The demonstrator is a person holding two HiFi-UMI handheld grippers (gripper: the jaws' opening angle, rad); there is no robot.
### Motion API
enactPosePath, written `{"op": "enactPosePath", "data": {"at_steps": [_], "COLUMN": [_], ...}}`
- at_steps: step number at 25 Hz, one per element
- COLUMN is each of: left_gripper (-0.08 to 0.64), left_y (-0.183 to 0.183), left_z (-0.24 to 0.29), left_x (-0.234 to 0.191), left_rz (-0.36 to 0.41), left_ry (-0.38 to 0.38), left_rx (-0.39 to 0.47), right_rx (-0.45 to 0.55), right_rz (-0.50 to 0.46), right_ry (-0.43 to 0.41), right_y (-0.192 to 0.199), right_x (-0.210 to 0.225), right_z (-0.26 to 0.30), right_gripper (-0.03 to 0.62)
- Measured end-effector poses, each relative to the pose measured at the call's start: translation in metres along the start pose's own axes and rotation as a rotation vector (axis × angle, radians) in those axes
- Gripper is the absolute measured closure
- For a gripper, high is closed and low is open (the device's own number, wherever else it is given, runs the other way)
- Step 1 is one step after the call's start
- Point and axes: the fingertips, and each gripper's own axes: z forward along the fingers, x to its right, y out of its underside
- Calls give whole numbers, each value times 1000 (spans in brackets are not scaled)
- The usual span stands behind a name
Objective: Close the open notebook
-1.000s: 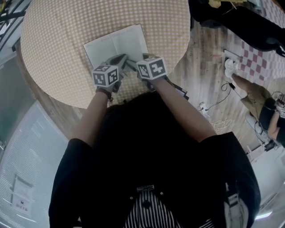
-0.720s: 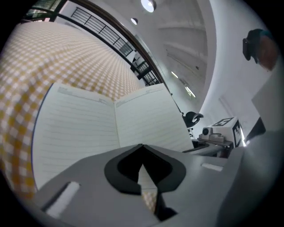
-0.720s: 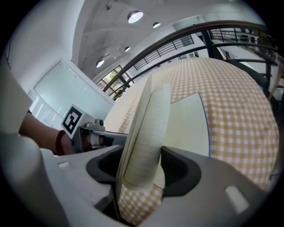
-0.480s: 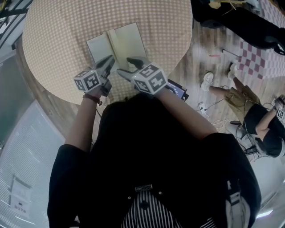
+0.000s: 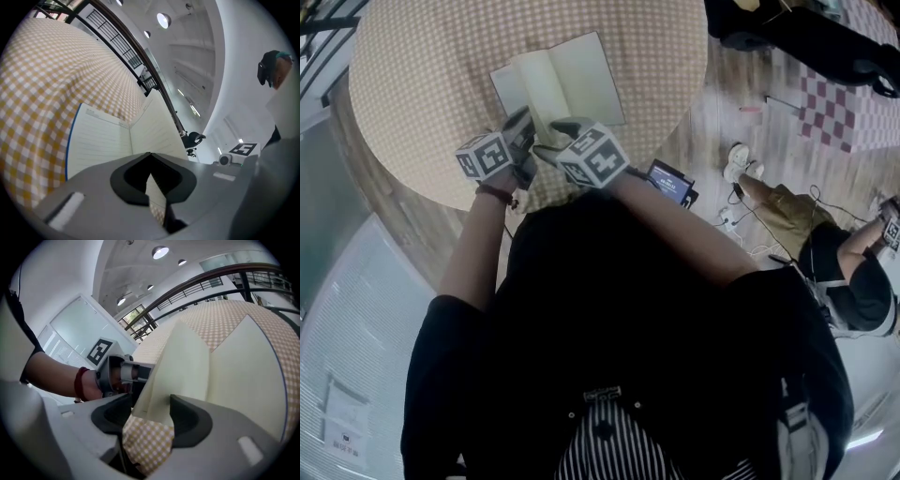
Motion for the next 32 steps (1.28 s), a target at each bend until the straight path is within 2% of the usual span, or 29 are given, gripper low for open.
{"op": "enactPosePath", "data": {"at_steps": [12, 17, 19, 22, 28, 32], "left_gripper": [555, 554, 555, 554, 554, 554], "left_y": [14, 28, 34, 40, 27, 14], "left_z": [-6, -15, -31, -72, -99, -123], "left_x": [-17, -33, -45, -51, -1, 24], "left_rz": [-19, -3, 8, 18, 41, 94], "left_ry": [-20, -58, -103, -139, -66, -27], "left_rx": [-14, -54, -59, -72, -24, 16], "right_rx": [-48, -107, -144, -194, -175, -140], "right_rz": [-26, -50, -62, -98, -142, -109], "right_ry": [103, 126, 124, 93, 14, -113], "right_y": [13, 23, 30, 34, 20, 7], "right_x": [3, 2, -7, -40, -70, -109], "right_z": [9, 25, 33, 47, 23, 13], "right_gripper": [336, 336, 336, 336, 350, 387]}}
